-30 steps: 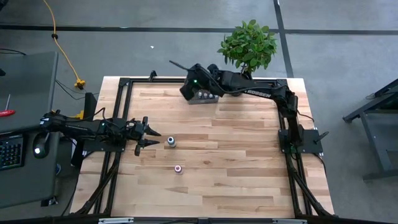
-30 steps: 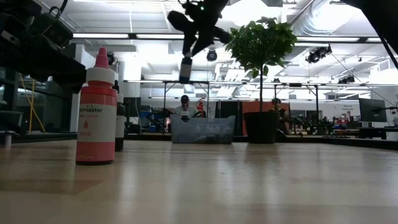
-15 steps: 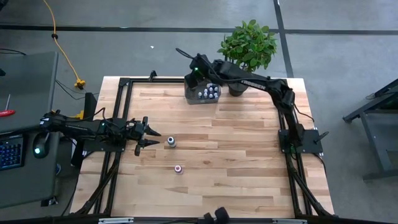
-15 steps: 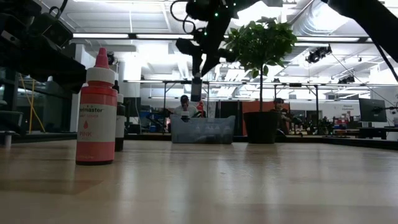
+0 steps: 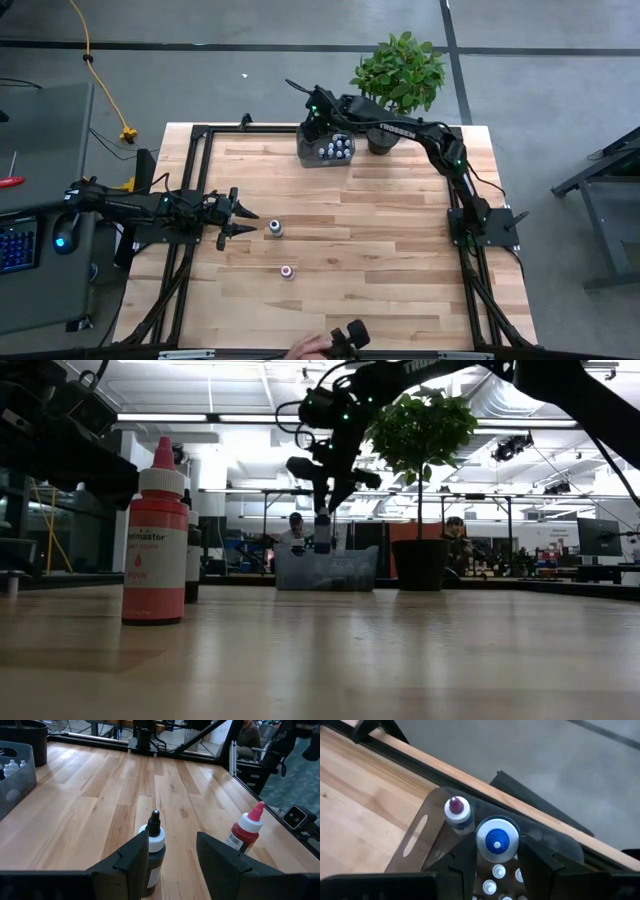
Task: Pick & Place food coloring
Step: Put the large blue food coloring bottle into the black bin
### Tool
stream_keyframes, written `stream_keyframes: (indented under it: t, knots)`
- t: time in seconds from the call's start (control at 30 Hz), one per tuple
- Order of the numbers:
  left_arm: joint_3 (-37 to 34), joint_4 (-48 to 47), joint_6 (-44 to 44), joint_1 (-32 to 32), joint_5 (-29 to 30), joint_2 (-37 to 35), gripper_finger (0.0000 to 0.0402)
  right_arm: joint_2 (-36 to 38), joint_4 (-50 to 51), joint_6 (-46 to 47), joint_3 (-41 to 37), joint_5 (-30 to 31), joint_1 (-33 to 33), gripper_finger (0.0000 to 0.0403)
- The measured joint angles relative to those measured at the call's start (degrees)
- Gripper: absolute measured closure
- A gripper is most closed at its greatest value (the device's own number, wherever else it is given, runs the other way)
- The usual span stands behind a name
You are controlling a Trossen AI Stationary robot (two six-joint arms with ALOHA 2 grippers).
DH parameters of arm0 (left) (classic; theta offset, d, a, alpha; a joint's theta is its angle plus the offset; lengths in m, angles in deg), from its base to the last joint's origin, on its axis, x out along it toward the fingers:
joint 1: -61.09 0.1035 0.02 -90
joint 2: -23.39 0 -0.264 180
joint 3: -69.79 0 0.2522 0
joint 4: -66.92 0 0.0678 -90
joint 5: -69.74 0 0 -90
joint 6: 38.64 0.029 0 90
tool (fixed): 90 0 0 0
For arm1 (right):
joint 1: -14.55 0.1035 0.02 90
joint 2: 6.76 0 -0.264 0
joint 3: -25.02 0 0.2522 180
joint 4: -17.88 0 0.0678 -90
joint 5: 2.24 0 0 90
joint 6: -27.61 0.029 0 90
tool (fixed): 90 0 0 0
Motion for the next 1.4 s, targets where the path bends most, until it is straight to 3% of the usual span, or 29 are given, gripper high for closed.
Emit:
stream_keyframes:
  t: [0.9,1.4]
  knots:
    - [0.0,0.0,0.0,0.0,0.0,0.0,0.0238,-5.0,-0.1,4.4,0.0,-11.0,-3.9,0.0286]
    - [0.0,0.0,0.0,0.0,0.0,0.0,0.0238,-5.4,-0.1,4.7,0.0,-10.3,-4.3,0.0279]
